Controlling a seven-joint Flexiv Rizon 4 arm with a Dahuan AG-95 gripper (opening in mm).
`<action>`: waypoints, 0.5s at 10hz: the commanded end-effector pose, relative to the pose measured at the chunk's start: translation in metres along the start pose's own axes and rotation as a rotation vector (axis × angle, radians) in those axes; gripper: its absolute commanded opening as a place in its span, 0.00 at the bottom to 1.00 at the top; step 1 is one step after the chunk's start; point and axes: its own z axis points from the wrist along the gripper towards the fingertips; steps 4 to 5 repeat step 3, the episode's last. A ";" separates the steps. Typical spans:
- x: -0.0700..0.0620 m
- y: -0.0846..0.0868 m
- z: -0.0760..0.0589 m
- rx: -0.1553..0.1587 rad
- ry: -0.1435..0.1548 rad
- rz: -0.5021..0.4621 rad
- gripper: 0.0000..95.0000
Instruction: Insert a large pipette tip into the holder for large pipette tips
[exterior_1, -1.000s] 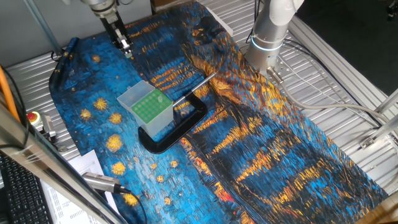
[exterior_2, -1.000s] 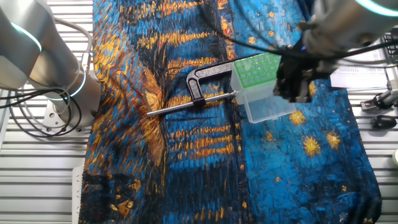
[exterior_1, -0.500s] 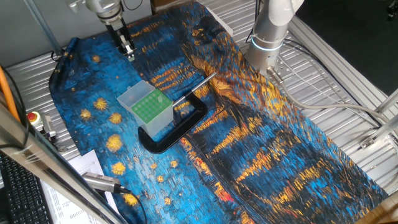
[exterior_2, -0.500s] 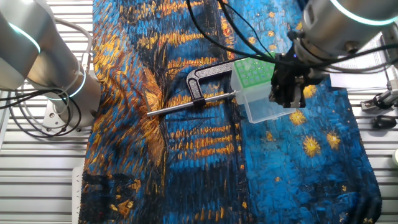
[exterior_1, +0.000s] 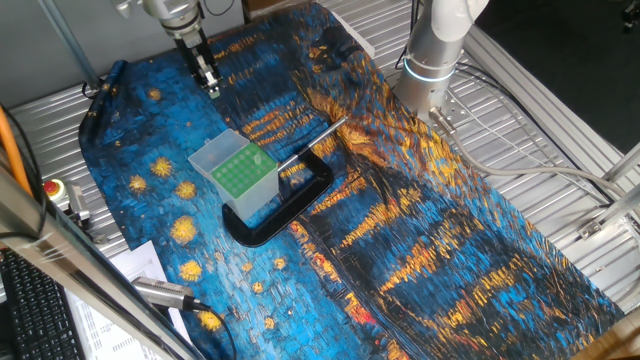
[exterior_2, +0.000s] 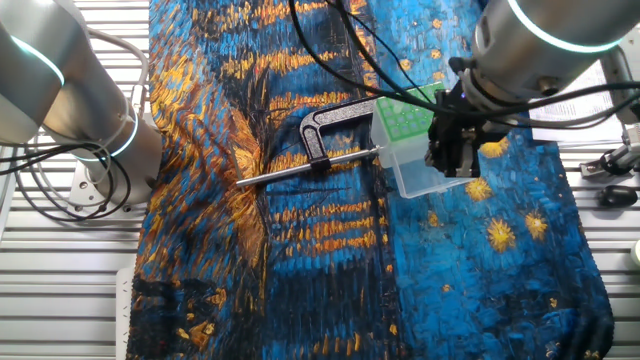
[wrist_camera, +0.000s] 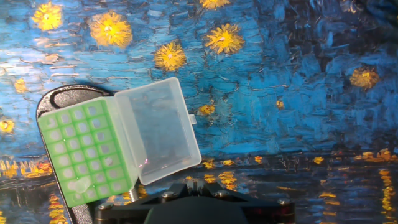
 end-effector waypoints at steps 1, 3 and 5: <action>-0.001 0.000 0.000 -0.002 -0.005 -0.006 0.00; -0.001 0.000 0.000 -0.003 -0.006 -0.010 0.00; -0.001 0.000 0.000 -0.003 -0.006 -0.010 0.00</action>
